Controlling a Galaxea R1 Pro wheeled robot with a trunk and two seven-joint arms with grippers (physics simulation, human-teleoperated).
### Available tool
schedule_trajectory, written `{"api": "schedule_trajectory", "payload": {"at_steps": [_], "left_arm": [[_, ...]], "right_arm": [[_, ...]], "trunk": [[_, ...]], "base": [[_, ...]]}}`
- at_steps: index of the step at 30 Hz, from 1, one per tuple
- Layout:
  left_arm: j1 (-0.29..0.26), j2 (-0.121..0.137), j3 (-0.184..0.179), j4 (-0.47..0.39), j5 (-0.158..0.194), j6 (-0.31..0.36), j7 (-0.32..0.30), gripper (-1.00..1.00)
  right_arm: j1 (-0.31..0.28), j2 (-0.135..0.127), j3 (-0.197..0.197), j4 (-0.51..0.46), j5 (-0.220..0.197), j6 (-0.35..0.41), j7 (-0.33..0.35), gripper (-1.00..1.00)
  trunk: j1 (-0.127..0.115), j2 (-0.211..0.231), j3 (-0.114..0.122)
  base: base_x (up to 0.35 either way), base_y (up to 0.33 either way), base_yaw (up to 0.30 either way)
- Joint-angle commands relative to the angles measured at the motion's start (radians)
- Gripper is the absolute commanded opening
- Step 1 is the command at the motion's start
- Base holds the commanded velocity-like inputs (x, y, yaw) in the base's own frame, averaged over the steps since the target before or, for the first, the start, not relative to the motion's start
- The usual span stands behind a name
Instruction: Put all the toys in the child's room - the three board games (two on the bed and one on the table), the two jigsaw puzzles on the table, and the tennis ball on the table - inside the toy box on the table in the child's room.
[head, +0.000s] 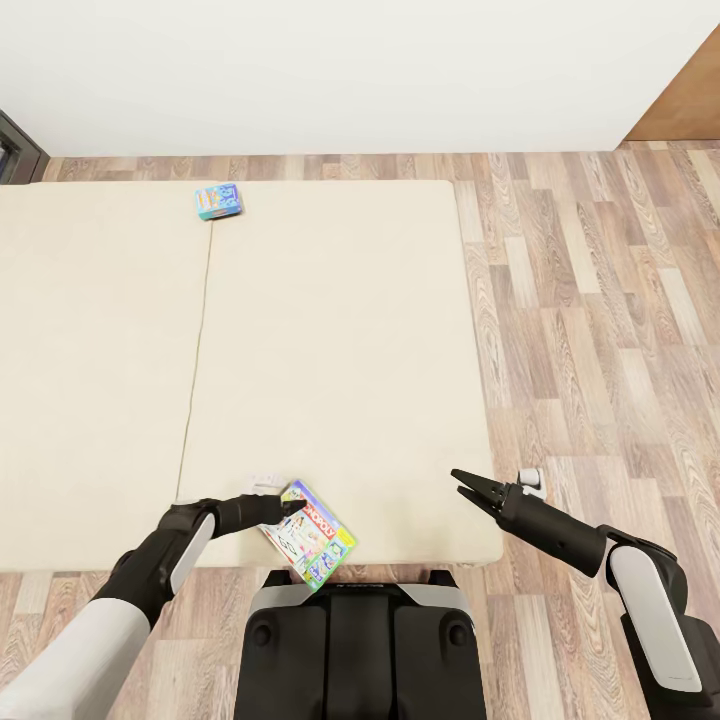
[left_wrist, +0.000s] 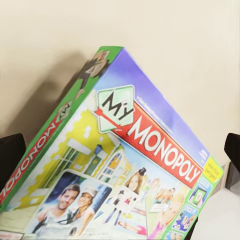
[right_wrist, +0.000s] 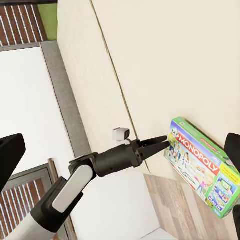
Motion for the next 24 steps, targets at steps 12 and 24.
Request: {"api": "schedule_trajectory", "payload": {"at_steps": [12,24], "left_arm": [[0.0,0.005,0.009,-0.054,0.01,0.1,0.003,1.0],[0.0,0.01,0.05,-0.08,0.009,0.19,0.008,1.0]], "right_arm": [[-0.001,0.001,-0.001,0.0,0.007,0.004,0.008,1.0],[-0.001,0.001,-0.001,0.0,0.007,0.004,0.008,1.0]], "trunk": [[0.001,-0.001,-0.001],[0.001,-0.001,-0.001]], "base": [[0.0,0.0,0.0],[0.0,0.0,0.0]]}}
